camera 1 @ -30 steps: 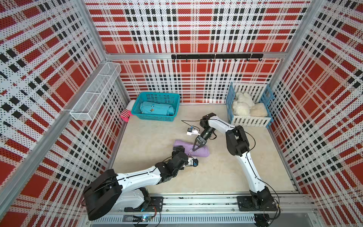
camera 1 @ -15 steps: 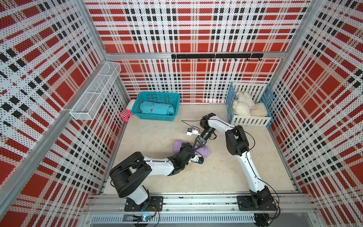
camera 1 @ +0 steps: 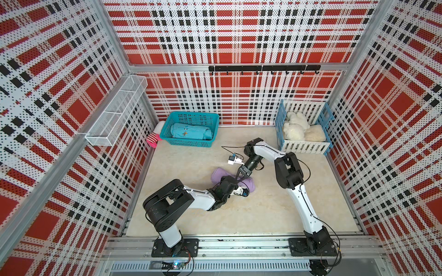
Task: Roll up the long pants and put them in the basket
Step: Pick up the long pant at the center of the board.
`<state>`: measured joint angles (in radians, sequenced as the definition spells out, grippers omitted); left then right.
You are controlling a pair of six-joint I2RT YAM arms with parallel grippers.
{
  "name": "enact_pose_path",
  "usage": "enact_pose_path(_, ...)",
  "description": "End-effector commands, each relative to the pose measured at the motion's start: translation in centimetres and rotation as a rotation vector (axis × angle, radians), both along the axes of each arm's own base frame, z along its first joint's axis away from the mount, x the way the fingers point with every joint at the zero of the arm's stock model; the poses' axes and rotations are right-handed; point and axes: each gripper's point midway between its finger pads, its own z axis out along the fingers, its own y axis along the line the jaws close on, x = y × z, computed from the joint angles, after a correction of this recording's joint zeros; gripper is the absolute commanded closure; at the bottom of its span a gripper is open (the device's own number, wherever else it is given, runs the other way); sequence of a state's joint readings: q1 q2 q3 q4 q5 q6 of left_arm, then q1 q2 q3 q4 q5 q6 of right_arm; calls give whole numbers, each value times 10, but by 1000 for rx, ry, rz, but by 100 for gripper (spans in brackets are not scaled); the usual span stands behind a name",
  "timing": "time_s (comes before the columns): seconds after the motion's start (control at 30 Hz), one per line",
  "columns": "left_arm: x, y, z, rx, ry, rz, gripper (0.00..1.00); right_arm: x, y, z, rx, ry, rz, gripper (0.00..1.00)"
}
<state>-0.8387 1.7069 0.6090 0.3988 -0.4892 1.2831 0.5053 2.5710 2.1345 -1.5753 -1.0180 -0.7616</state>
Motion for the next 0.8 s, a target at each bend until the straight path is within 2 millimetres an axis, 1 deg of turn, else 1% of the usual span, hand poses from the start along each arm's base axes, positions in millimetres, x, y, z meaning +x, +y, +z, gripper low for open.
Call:
enact_pose_path(0.0,9,-3,0,-54,-20,13,83,-19,-16,-49,-134,23,84,56)
enact_pose_path(0.07,5,-1,-3,-48,-16,6,93,-13,-18,-45,-117,23,64,55)
enact_pose_path(0.1,4,-1,-3,-45,-19,5,96,-11,-20,-43,-110,21,55,54)
enact_pose_path(0.17,2,1,-4,-42,-22,8,100,-3,-25,-37,-86,12,29,53)
enact_pose_path(0.27,-1,3,-4,-34,-22,6,100,15,-37,-26,-53,2,-32,51)
enact_pose_path(0.3,-2,4,-4,-34,-23,7,100,21,-43,-23,-46,-3,-53,19)
enact_pose_path(0.33,-2,5,-4,-33,-23,8,100,26,-47,-18,-36,-9,-70,0)
enact_pose_path(0.4,-2,6,-4,-34,-25,12,100,34,-56,-10,-18,-23,-101,0)
enact_pose_path(0.53,-1,8,-2,-33,-32,28,100,61,-84,12,7,-70,-200,0)
enact_pose_path(0.6,1,11,1,-48,-36,46,100,73,-99,28,19,-115,-251,0)
enact_pose_path(0.7,5,15,7,-80,-1,78,100,93,-126,53,-8,-213,-357,0)
enact_pose_path(0.77,9,17,15,-122,57,102,100,104,-144,77,-22,-306,-433,0)
